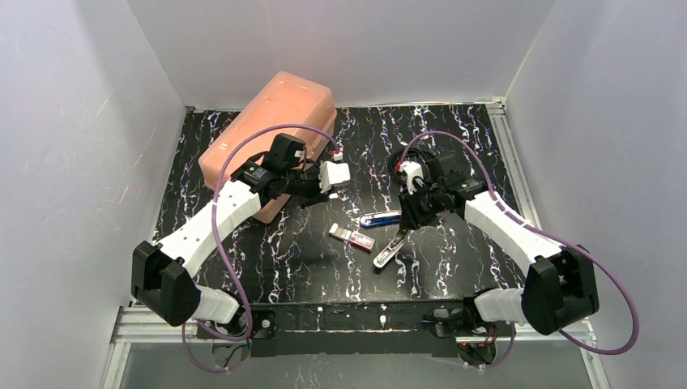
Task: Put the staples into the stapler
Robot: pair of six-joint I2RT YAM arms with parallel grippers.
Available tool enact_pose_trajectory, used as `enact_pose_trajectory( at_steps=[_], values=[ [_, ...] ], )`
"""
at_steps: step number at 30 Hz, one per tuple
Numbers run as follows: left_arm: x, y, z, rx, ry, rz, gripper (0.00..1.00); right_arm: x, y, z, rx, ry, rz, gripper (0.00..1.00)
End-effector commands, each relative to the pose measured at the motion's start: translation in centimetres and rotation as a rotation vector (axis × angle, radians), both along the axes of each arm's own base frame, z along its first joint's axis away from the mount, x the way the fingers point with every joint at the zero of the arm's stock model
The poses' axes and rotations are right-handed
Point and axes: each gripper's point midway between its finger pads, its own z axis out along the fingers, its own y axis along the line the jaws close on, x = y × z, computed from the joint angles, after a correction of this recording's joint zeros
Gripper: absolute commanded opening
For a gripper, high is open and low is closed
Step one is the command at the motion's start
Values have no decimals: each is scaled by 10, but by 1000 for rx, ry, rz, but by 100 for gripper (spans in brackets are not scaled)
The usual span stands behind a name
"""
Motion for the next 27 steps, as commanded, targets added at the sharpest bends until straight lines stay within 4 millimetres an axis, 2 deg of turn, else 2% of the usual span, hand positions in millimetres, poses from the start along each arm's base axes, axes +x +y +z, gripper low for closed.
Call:
enact_pose_trajectory(
  at_steps=[1,12,17,22,27],
  values=[
    [-1,0,7,-13,-3,-2,2,10,-1,10,5,-86,-25,27],
    [-1,1,9,-6,-11,-2,3,13,-12,-8,-48,-78,-84,32],
    [0,1,9,-4,-12,-2,3,12,-10,-9,-41,-73,-80,36],
    [-2,1,9,-6,-10,-6,3,11,-11,-11,-39,-69,-83,45],
    [-3,3,9,0,-14,-11,2,12,-10,-13,-39,-60,-85,46]
  ],
)
